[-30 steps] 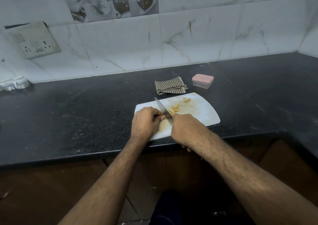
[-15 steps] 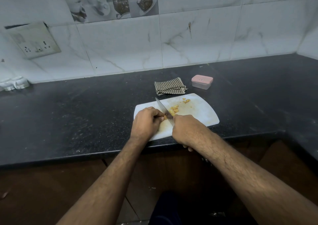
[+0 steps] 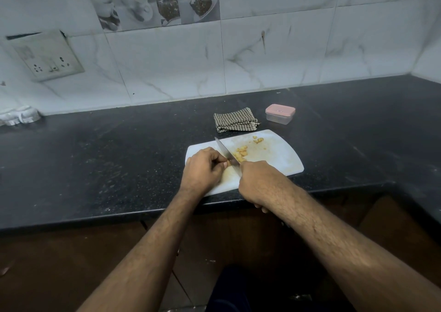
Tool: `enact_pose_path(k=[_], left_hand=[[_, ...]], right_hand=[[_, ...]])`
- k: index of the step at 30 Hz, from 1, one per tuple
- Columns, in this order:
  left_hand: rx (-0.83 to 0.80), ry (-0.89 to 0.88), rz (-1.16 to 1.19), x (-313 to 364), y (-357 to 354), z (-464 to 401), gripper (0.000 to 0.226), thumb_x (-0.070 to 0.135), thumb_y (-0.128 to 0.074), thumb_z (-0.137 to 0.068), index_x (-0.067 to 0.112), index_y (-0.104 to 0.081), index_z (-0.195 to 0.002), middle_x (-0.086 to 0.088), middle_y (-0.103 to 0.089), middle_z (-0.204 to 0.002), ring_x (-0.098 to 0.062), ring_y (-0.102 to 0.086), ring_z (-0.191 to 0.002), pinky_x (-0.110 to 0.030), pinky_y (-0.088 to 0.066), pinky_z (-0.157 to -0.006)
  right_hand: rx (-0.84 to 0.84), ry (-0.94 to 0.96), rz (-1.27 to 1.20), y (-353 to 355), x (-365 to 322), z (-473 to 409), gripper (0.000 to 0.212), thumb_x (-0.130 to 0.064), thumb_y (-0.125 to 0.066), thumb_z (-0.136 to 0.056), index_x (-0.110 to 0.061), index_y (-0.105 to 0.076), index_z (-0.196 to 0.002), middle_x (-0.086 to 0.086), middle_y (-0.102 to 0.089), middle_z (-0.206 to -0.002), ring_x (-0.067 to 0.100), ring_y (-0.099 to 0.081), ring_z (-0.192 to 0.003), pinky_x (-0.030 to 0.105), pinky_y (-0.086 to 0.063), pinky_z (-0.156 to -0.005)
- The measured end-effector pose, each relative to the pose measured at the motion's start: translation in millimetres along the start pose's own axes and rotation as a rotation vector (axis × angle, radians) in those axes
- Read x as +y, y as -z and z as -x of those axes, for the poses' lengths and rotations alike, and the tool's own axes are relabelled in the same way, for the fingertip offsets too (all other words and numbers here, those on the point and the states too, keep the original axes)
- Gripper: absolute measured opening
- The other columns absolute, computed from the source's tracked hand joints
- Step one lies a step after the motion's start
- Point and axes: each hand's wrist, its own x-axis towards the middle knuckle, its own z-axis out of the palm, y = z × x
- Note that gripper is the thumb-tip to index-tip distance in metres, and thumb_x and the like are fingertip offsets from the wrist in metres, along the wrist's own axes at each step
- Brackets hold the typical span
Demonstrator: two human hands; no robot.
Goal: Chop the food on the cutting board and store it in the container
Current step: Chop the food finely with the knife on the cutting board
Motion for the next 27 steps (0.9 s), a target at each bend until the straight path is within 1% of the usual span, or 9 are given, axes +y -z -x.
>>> enact_pose_path(k=[3,7,9,13,16,19,22,24,27], left_hand=[[-0.001,0.005,-0.017,-0.2,0.0,-0.1,0.007,0.025,-0.075,-0.088,0.027,-0.075,-0.082,0.018,-0.067,-0.09,-0.004,-0.062,-0.087,-0.037,-0.055,-0.086],[-0.004,-0.001,-0.028,-0.3,0.6,0.3,0.011,0.025,-0.075,-0.089,0.028,-0.072,-0.079,0.017,-0.067,-0.09,-0.005,-0.062,-0.087,-0.036,-0.054,-0.084],[-0.007,-0.008,-0.037,-0.4,0.9,0.8,0.014,0.025,-0.075,-0.089,0.03,-0.07,-0.077,0.017,-0.066,-0.089,-0.005,-0.061,-0.088,-0.037,-0.053,-0.084],[-0.012,-0.028,-0.051,1.2,1.4,1.7,0.01,0.025,-0.074,-0.09,0.028,-0.071,-0.08,0.016,-0.066,-0.09,-0.007,-0.059,-0.089,-0.04,-0.052,-0.086],[-0.014,-0.038,-0.065,2.8,1.6,1.1,0.01,0.025,-0.073,-0.09,0.026,-0.071,-0.08,0.016,-0.067,-0.091,-0.008,-0.059,-0.089,-0.042,-0.052,-0.087],[-0.021,-0.04,-0.057,0.9,1.6,0.3,0.014,0.025,-0.074,-0.09,0.029,-0.068,-0.078,0.017,-0.066,-0.089,-0.007,-0.059,-0.09,-0.042,-0.051,-0.088],[-0.024,-0.035,-0.031,-1.3,1.0,-0.6,0.018,0.024,-0.075,-0.089,0.031,-0.066,-0.075,0.018,-0.066,-0.088,-0.006,-0.06,-0.089,-0.042,-0.052,-0.088],[-0.024,-0.036,-0.026,-2.0,0.9,-0.6,0.028,0.023,-0.075,-0.089,0.036,-0.06,-0.069,0.019,-0.065,-0.086,-0.007,-0.059,-0.091,-0.044,-0.052,-0.09],[-0.025,-0.026,0.015,-4.0,0.1,-1.6,0.034,0.02,-0.076,-0.087,0.039,-0.058,-0.066,0.019,-0.064,-0.085,-0.007,-0.061,-0.091,-0.046,-0.052,-0.091]], right_hand=[[-0.013,-0.001,0.003,0.0,0.8,-1.3,0.038,-0.017,-0.047,-0.1,-0.016,-0.047,-0.138,0.003,-0.043,-0.083,0.016,-0.049,-0.069,0.027,-0.045,-0.057],[-0.03,-0.008,0.016,1.6,1.0,-3.1,0.038,-0.017,-0.046,-0.1,-0.016,-0.047,-0.139,0.004,-0.044,-0.083,0.017,-0.048,-0.068,0.028,-0.047,-0.059],[-0.035,-0.009,0.022,1.3,0.4,-3.6,0.041,-0.016,-0.047,-0.099,-0.017,-0.045,-0.141,0.004,-0.042,-0.083,0.016,-0.046,-0.066,0.029,-0.047,-0.059],[-0.053,-0.002,0.035,1.9,0.3,-4.2,0.049,-0.014,-0.046,-0.099,-0.018,-0.038,-0.147,0.003,-0.035,-0.082,0.016,-0.043,-0.062,0.029,-0.044,-0.056],[-0.072,-0.009,0.054,3.6,0.6,-6.4,0.052,-0.014,-0.047,-0.099,-0.019,-0.035,-0.149,0.004,-0.035,-0.083,0.017,-0.042,-0.062,0.029,-0.043,-0.056],[-0.098,-0.016,0.046,3.3,0.6,-8.9,0.053,-0.012,-0.046,-0.098,-0.018,-0.035,-0.149,0.005,-0.04,-0.084,0.018,-0.046,-0.061,0.029,-0.045,-0.054],[-0.148,-0.024,-0.004,7.3,3.3,-9.8,0.058,-0.007,-0.044,-0.097,-0.023,-0.032,-0.152,0.011,-0.053,-0.087,0.019,-0.055,-0.051,0.027,-0.046,-0.039],[-0.179,-0.017,-0.04,11.8,5.4,-8.7,0.061,-0.007,-0.04,-0.098,-0.027,-0.028,-0.155,0.013,-0.059,-0.085,0.017,-0.053,-0.044,0.022,-0.042,-0.035],[-0.205,-0.008,-0.069,15.8,5.8,-8.3,0.062,-0.006,-0.04,-0.099,-0.027,-0.027,-0.155,0.013,-0.061,-0.084,0.016,-0.053,-0.044,0.021,-0.041,-0.035]])
